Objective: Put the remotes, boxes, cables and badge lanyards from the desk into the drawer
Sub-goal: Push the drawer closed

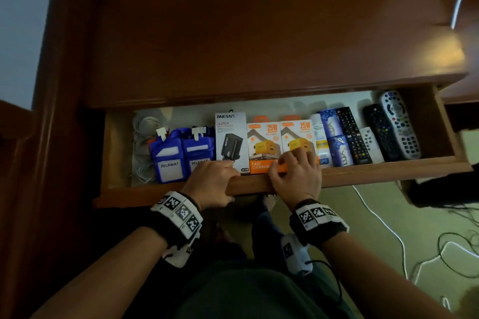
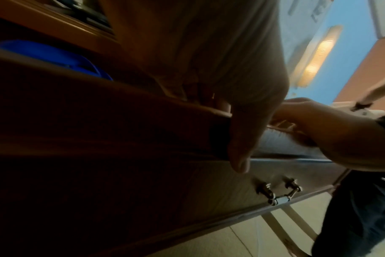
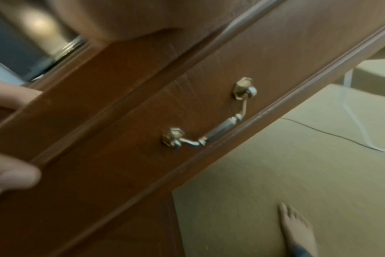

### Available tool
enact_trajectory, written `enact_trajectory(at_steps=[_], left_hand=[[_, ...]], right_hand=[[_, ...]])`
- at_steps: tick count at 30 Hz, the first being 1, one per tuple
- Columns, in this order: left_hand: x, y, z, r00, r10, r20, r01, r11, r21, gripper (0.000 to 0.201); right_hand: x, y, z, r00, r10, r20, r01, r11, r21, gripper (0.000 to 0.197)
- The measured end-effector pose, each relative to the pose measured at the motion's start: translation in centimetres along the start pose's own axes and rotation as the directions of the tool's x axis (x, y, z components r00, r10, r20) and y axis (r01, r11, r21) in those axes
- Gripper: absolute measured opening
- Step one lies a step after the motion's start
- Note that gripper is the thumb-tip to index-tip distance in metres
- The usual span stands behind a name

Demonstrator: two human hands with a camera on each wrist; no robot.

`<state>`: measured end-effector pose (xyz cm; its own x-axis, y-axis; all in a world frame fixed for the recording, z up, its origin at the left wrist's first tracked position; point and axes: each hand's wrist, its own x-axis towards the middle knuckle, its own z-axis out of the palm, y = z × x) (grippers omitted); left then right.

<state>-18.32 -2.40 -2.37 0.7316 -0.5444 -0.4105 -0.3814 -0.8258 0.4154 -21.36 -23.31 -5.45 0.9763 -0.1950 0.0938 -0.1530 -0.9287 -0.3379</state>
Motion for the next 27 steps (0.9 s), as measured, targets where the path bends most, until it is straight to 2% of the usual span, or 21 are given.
enact_trajectory(at_steps=[2,5,8,11,13,17,21,27], left_hand=[[1.4,-0.7,-1.5,0.996,-0.016,-0.084,0.018,1.000,0.023,0.060],[3.6,-2.3,-3.8,0.969,-0.045,-0.243,0.093,0.977,0.191,0.096],[6.0,-3.1,-6.4,0.950,-0.135,-0.280,0.209,0.944,0.254,0.130],[9.2,-3.9,-8.9,0.938,-0.213,-0.272,0.294,0.906,0.304,0.144],[11.2,-4.6,-10.4,0.934,-0.242,-0.263,0.322,0.888,0.329,0.144],[13.0,-5.8,-11.6,0.947,-0.215,-0.239,0.292,0.886,0.361,0.133],[12.9,-6.2,-11.5,0.956,-0.189,-0.225,0.266,0.881,0.392,0.130],[12.7,-6.0,-11.6,0.955,-0.180,-0.235,0.258,0.895,0.364,0.123]], right_hand=[[2.0,0.0,-0.2,0.988,-0.156,0.016,0.156,0.988,-0.002,0.052],[5.4,0.1,-0.4,0.910,-0.386,0.153,0.393,0.920,-0.012,0.091],[10.3,0.6,-0.9,0.869,-0.416,0.269,0.454,0.886,-0.096,0.115],[15.6,0.9,-2.0,0.850,-0.396,0.349,0.474,0.863,-0.174,0.127],[18.6,0.6,-2.3,0.829,-0.407,0.383,0.503,0.842,-0.195,0.127],[22.1,-0.1,-1.9,0.806,-0.452,0.383,0.547,0.815,-0.191,0.123],[22.4,0.1,-1.2,0.787,-0.496,0.367,0.585,0.788,-0.191,0.124],[22.2,-0.1,-1.7,0.800,-0.470,0.373,0.558,0.810,-0.178,0.123]])
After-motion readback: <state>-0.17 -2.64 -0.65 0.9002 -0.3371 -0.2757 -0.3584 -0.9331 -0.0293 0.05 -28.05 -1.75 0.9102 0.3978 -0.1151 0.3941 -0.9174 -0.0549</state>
